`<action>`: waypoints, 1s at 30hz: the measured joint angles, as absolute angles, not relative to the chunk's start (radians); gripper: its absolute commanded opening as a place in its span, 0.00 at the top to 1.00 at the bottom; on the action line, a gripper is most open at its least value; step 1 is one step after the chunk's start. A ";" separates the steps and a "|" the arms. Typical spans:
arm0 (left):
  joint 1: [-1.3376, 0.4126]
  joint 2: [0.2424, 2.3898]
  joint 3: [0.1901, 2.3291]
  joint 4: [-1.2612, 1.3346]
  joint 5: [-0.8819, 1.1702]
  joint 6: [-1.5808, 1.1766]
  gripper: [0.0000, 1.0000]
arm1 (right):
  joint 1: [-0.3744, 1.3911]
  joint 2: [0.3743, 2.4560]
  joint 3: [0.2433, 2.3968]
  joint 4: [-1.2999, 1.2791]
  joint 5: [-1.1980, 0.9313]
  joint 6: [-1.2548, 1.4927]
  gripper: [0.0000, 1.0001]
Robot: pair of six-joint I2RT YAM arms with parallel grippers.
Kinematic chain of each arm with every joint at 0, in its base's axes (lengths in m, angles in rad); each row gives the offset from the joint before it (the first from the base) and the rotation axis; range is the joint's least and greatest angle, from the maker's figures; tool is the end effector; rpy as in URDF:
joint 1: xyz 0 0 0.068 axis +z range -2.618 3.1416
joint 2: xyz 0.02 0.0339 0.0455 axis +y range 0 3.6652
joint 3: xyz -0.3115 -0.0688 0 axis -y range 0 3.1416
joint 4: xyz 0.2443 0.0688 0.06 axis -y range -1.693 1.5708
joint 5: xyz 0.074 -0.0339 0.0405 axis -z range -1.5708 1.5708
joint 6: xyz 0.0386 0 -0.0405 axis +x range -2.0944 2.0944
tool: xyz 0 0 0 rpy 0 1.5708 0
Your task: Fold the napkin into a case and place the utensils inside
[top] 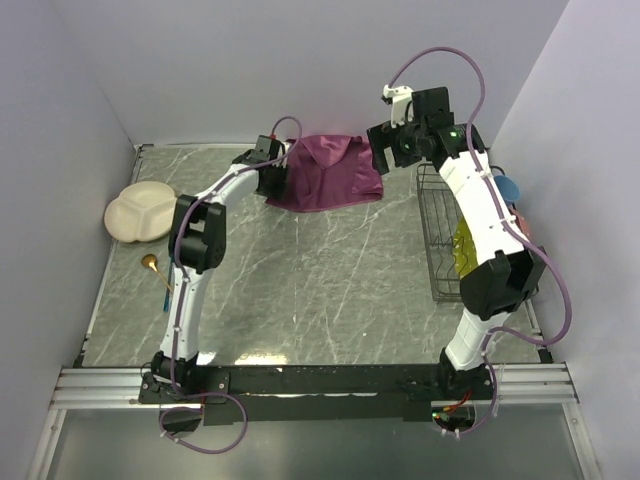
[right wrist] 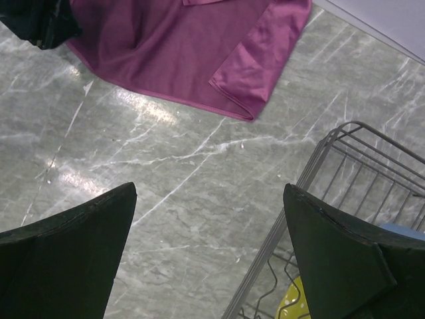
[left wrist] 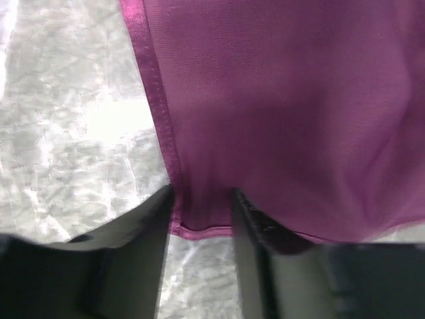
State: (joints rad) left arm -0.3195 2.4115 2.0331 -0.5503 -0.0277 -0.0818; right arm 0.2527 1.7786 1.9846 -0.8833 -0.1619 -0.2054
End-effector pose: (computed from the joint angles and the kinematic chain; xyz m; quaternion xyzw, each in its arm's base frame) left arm 0.5403 -0.1776 0.1966 0.1082 0.9426 -0.0500 0.3118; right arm 0.3843 0.1057 0.4568 -0.2381 0.8675 0.0831 0.4288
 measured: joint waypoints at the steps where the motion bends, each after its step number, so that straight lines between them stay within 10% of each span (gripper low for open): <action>1: -0.321 2.412 2.033 -0.553 -0.035 -0.080 0.77 | 0.253 1.781 1.985 -0.883 -0.161 -0.205 0.00; 4: -0.317 2.413 2.030 -0.558 -0.052 -0.072 0.99 | 0.253 1.792 1.985 -0.883 -0.159 -0.205 0.00; 20: -0.093 1.851 1.250 -0.688 -0.017 -0.037 0.99 | 0.392 1.886 1.908 -0.789 -0.196 -0.184 0.39; 30: -0.100 1.788 1.180 -0.739 0.045 -0.041 0.99 | 0.616 2.046 1.750 -0.699 -0.165 -0.154 0.33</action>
State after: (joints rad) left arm -0.1001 1.7882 1.1801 -0.7387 0.0448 -0.0410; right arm 0.6155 2.0457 1.7500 -0.6987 -0.1650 -0.1535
